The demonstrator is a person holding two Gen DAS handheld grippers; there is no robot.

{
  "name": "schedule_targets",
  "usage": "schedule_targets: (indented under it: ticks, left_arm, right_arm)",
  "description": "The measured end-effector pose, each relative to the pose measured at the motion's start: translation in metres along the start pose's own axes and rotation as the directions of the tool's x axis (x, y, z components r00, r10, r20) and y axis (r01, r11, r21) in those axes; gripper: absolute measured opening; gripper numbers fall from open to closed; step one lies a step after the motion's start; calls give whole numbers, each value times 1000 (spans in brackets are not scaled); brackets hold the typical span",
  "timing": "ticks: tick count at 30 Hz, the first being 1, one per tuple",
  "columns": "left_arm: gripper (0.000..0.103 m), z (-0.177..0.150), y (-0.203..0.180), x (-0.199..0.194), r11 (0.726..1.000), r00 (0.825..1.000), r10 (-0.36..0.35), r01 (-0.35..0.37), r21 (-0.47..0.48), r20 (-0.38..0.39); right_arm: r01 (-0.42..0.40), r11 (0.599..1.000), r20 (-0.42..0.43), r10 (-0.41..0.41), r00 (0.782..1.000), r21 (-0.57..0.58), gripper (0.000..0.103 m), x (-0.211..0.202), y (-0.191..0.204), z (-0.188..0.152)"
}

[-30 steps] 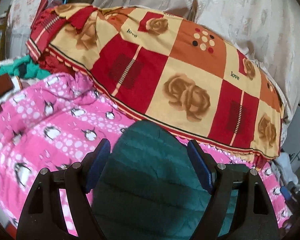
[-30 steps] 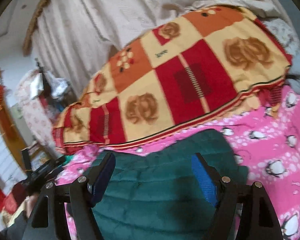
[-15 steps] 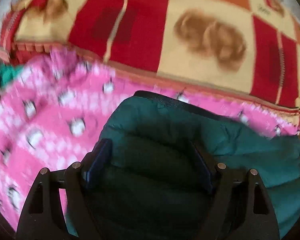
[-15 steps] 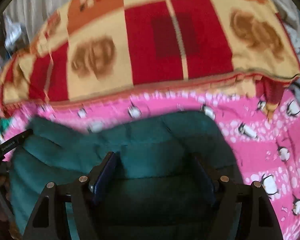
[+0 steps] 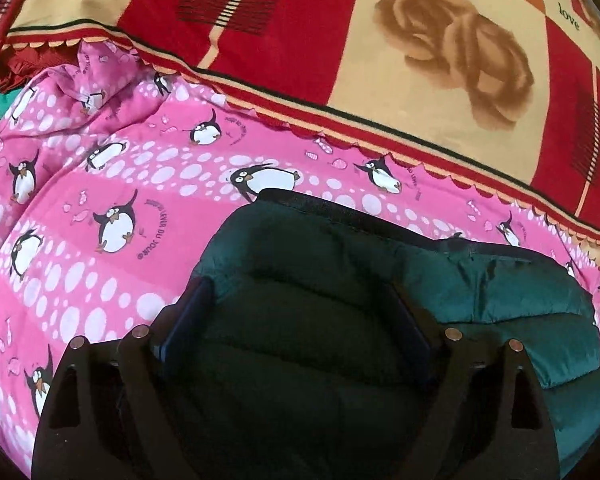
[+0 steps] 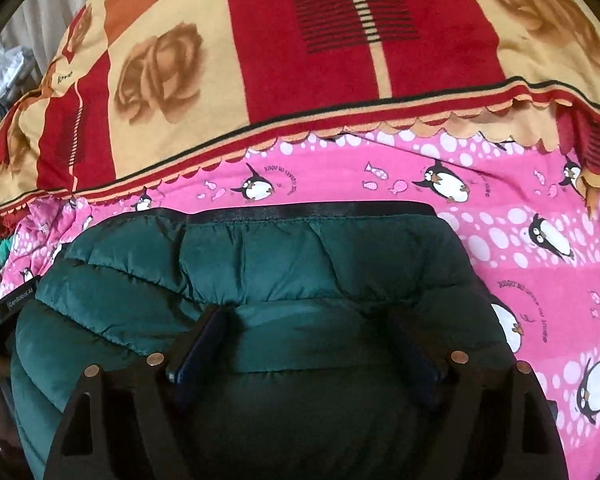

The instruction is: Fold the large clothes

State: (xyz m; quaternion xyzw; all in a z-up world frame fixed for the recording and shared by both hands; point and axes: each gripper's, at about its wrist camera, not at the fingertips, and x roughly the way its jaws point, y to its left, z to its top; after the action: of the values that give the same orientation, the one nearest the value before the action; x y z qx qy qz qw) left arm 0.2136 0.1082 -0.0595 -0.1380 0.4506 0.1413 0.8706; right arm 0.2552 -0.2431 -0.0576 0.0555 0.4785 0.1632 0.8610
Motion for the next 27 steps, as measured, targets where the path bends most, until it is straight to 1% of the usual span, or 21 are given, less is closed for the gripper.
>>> schedule_targets:
  ticks: [2, 7, 12, 15, 16, 18, 19, 20, 21, 22, 23, 24, 26, 27]
  left_arm:
    - [87, 0, 0, 0, 1000, 1000, -5, 5, -1, 0]
    - [89, -1, 1, 0, 1000, 1000, -24, 24, 3, -11]
    - [89, 0, -3, -4, 1000, 1000, -7, 7, 18, -13]
    - [89, 4, -1, -26, 999, 1000, -22, 22, 40, -9]
    - [89, 5, -1, -41, 998, 999, -33, 32, 57, 12]
    - [89, 4, -2, -77, 993, 995, -51, 42, 107, 85]
    - [89, 1, -1, -97, 989, 991, -71, 55, 137, 116]
    - [89, -4, 0, -114, 983, 986, -107, 86, 162, 128]
    - [89, -12, 6, -134, 974, 978, -158, 131, 186, 134]
    - [89, -21, 11, -147, 966, 972, -190, 160, 201, 141]
    - [89, -30, 18, -159, 960, 965, -216, 181, 215, 149]
    - [89, -42, 26, -168, 953, 959, -238, 199, 230, 156]
    - [89, -69, 45, -174, 947, 956, -251, 211, 242, 149]
    - [89, -85, 57, -172, 944, 956, -264, 228, 240, 131]
  right_arm:
    - [-5, 1000, 3, 5, 1000, 0, 85, 1, 1, 0]
    - [-25, 1000, 26, 25, 999, 11, 85, -2, -1, -1]
    - [-33, 999, 50, 32, 998, 20, 85, -7, -2, -2]
    - [-20, 1000, 60, 19, 998, 20, 84, -16, 0, -5]
    - [-6, 1000, 52, 5, 999, 9, 84, -23, 2, -5]
    - [32, 999, 43, -30, 999, -41, 84, -46, 9, -5]
    - [35, 998, 62, -31, 998, -60, 84, -60, 12, -6]
    - [27, 996, 93, -20, 995, -79, 84, -77, 15, -9]
    - [15, 994, 125, -2, 992, -107, 84, -97, 19, -14]
    - [1, 990, 158, 22, 987, -143, 84, -124, 22, -22]
    - [-8, 987, 177, 37, 984, -158, 84, -139, 23, -29]
    - [-37, 983, 206, 75, 976, -182, 84, -163, 19, -43]
    - [-101, 975, 215, 144, 966, -197, 84, -186, 8, -66]
    - [-139, 975, 215, 175, 961, -172, 84, -195, -6, -85]
